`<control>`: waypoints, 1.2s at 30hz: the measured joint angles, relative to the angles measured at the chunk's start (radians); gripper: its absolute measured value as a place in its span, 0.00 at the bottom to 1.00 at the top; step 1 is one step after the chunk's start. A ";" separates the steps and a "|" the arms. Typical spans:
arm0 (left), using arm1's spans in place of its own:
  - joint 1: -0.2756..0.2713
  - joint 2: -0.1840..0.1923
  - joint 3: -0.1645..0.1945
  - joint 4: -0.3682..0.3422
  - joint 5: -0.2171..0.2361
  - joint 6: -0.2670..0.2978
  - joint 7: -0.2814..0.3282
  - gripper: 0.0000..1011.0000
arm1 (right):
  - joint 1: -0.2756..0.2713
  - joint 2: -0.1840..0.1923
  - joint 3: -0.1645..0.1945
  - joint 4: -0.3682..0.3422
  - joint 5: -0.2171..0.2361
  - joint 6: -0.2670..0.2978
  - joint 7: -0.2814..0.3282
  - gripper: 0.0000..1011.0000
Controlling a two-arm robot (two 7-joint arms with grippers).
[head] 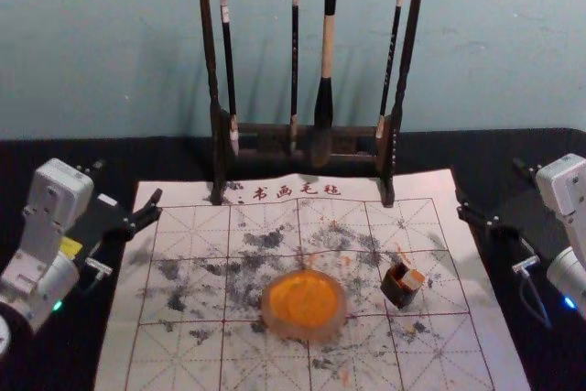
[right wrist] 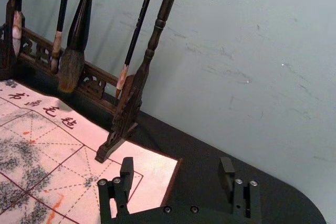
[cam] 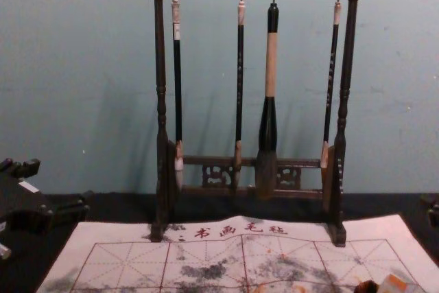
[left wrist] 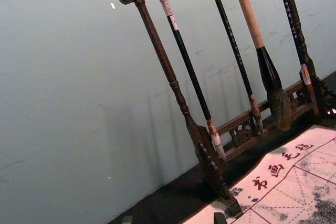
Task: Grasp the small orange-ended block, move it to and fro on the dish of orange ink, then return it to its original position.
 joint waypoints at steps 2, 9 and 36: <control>0.000 0.000 0.000 0.000 0.000 0.000 0.000 0.99 | 0.000 0.000 0.000 0.000 0.000 0.000 0.000 0.99; 0.000 0.000 0.000 0.000 0.000 0.000 0.000 0.99 | 0.000 0.000 0.000 0.000 0.000 0.000 0.000 0.99; 0.000 0.000 0.000 0.000 0.000 0.000 0.000 0.99 | -0.061 0.032 0.068 -0.079 0.056 -0.032 0.102 0.99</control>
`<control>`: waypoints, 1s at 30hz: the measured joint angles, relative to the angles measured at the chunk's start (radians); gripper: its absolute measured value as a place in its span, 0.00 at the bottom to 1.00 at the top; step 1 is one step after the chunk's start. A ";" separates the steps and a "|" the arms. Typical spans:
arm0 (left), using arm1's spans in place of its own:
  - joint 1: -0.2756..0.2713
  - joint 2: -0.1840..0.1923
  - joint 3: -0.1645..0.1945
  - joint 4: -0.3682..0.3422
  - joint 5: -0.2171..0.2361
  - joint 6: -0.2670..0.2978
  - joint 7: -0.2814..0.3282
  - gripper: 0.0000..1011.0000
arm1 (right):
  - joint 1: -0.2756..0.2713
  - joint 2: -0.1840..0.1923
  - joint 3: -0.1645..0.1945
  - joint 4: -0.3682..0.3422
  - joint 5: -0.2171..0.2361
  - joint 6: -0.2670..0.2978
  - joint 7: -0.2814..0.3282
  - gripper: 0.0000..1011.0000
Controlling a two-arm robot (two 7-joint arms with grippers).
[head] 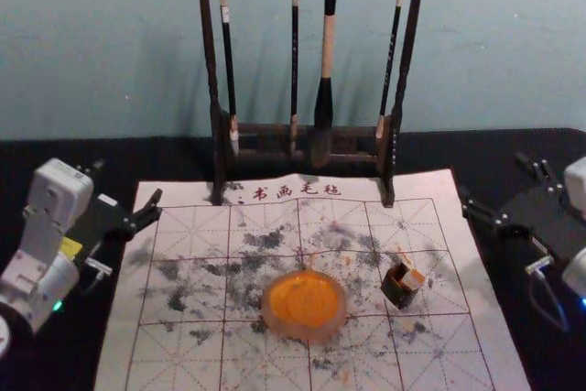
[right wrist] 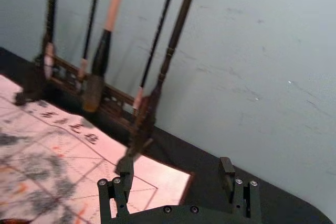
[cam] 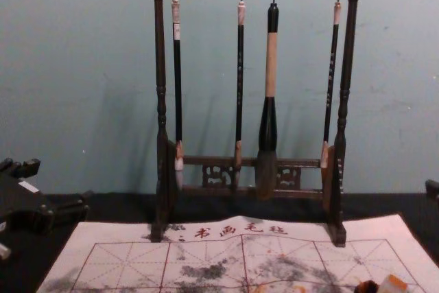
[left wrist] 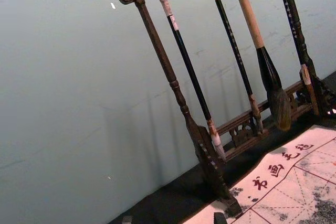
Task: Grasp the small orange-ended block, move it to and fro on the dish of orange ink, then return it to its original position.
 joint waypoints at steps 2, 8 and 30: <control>0.000 0.000 0.000 0.000 0.000 0.000 0.000 0.99 | -0.021 0.017 0.013 -0.022 0.019 -0.012 0.031 0.99; 0.000 0.000 0.000 0.000 0.000 0.000 0.000 0.99 | -0.089 0.070 0.049 -0.083 0.077 -0.061 0.128 0.99; 0.000 0.000 0.000 0.000 0.000 0.000 0.000 0.99 | -0.188 0.158 0.070 -0.126 0.185 -0.143 0.441 0.99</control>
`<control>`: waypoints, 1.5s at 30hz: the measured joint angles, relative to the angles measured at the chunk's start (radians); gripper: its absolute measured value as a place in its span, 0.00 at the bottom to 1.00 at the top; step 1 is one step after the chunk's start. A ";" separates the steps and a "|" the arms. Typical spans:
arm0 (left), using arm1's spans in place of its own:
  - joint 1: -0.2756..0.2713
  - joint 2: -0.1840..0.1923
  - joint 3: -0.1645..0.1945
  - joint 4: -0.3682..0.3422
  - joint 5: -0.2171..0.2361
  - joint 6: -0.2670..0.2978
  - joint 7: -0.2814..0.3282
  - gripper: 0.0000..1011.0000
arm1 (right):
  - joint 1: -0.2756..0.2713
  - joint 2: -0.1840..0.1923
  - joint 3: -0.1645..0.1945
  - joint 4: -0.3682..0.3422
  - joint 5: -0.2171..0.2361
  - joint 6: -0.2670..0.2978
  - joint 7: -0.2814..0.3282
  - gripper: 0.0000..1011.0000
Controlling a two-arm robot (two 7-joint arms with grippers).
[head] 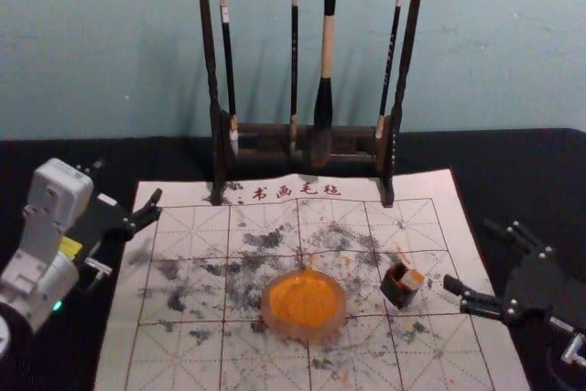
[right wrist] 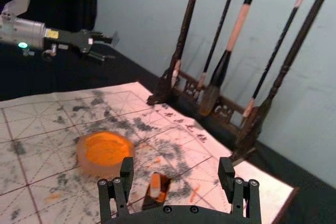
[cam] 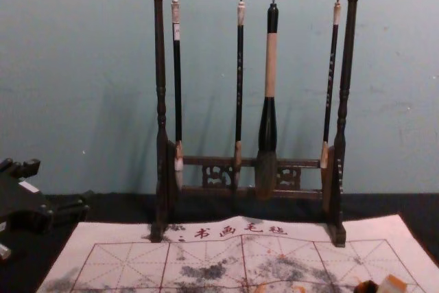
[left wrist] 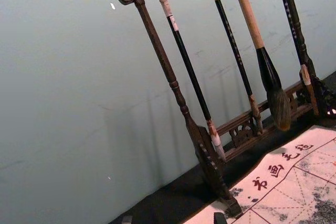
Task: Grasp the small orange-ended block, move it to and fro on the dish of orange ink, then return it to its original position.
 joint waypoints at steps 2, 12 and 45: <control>0.000 0.000 0.000 0.000 0.000 0.000 0.000 0.99 | 0.006 -0.004 -0.005 0.005 -0.002 0.011 0.008 0.99; 0.000 0.000 0.000 0.000 0.000 0.000 0.000 0.99 | 0.061 -0.043 -0.035 0.052 -0.015 0.096 0.060 0.99; 0.000 0.000 0.000 0.000 0.000 0.000 0.000 0.99 | 0.179 -0.152 -0.080 0.161 -0.084 0.251 0.105 0.99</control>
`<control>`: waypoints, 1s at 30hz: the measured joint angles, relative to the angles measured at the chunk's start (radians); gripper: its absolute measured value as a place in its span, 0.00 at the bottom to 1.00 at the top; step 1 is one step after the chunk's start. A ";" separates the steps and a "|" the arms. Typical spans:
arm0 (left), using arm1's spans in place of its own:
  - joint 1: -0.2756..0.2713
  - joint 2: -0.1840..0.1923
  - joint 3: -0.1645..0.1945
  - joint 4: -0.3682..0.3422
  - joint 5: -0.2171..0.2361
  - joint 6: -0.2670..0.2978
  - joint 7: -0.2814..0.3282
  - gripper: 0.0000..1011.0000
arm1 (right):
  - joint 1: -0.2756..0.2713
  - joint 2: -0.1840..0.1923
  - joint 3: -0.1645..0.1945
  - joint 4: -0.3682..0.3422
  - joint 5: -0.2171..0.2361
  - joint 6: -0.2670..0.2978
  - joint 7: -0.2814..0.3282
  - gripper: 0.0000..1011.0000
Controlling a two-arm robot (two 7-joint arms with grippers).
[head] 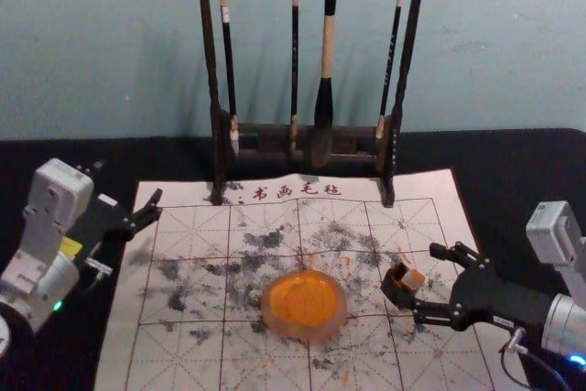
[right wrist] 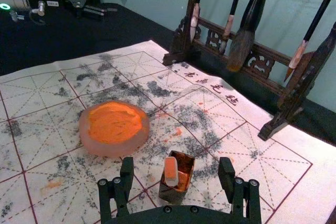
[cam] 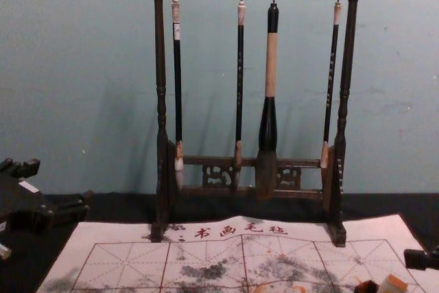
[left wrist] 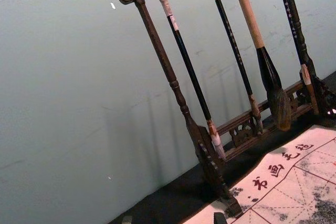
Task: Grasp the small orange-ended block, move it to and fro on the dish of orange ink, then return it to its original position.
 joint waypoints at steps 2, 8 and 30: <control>0.000 0.000 0.000 0.000 0.000 0.000 0.000 0.99 | 0.001 -0.001 0.000 0.001 0.000 0.003 0.000 0.99; 0.000 0.000 0.000 0.000 0.000 0.000 0.000 0.99 | 0.005 -0.004 -0.003 0.006 -0.001 0.017 -0.001 0.99; 0.000 0.000 0.000 0.000 0.000 0.000 0.000 0.99 | 0.007 -0.003 -0.005 0.011 0.002 0.025 0.003 0.99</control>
